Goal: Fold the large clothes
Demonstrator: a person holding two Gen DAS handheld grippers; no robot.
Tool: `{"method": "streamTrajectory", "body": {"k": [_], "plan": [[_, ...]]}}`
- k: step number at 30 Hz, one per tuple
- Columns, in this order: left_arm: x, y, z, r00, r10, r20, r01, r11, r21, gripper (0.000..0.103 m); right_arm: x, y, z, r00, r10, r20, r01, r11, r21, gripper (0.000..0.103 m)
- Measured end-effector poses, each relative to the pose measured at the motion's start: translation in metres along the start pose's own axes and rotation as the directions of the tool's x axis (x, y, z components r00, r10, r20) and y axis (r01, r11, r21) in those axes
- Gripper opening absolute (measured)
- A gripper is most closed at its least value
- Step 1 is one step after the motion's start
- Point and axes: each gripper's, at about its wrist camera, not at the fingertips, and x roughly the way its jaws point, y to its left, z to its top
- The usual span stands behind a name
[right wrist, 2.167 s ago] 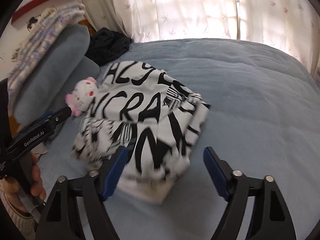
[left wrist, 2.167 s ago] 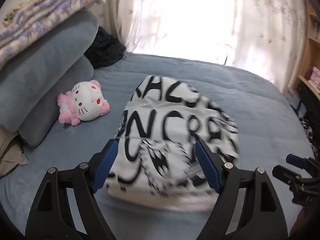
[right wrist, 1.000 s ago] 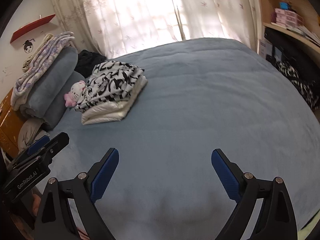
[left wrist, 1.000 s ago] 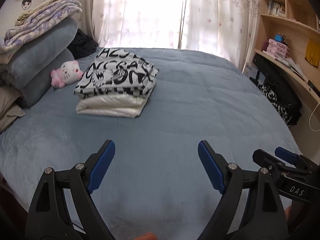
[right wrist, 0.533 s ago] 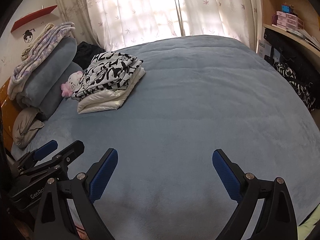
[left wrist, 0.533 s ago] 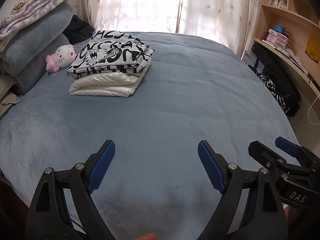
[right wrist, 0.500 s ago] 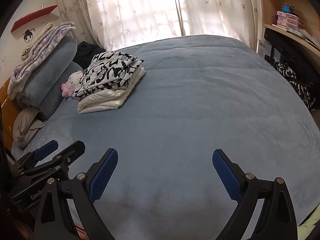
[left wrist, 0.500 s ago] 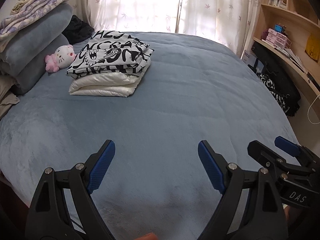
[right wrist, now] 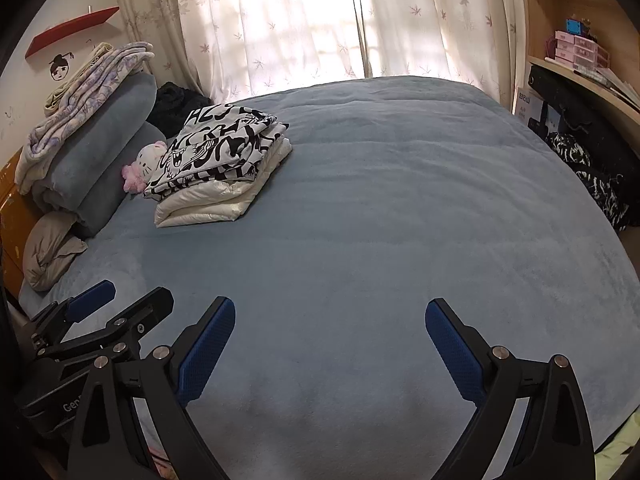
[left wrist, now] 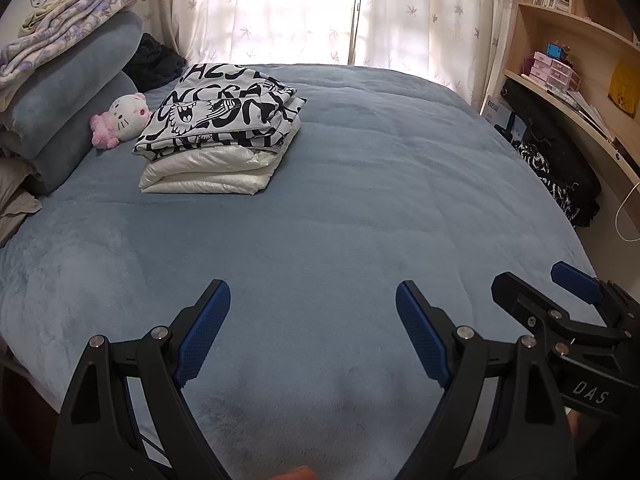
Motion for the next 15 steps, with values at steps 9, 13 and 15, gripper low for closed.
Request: {"method": "streamTrajectory", "body": {"k": [9,13,15], "plan": [[-0.0030,0.0048,-0.0018,1.000,-0.002,0.001,0.002,1.000,-0.008,0.083,0.0024,-0.0040,0.0023,1.000,0.002,-0.006,-0.002,1.000,-0.007,0.097],[-0.0056,0.0051,-0.0030,1.000,0.002,0.008,-0.002,1.000,-0.007,0.083,0.0031,-0.0055,0.0019,1.000,0.005,-0.009,-0.005,1.000,-0.011,0.097],[-0.0066,0.0050,-0.0032,1.000,0.005,0.009,-0.005,1.000,-0.006,0.083,0.0032,-0.0048,0.0022,1.000,0.003,-0.005,-0.003,1.000,-0.012,0.097]]}}
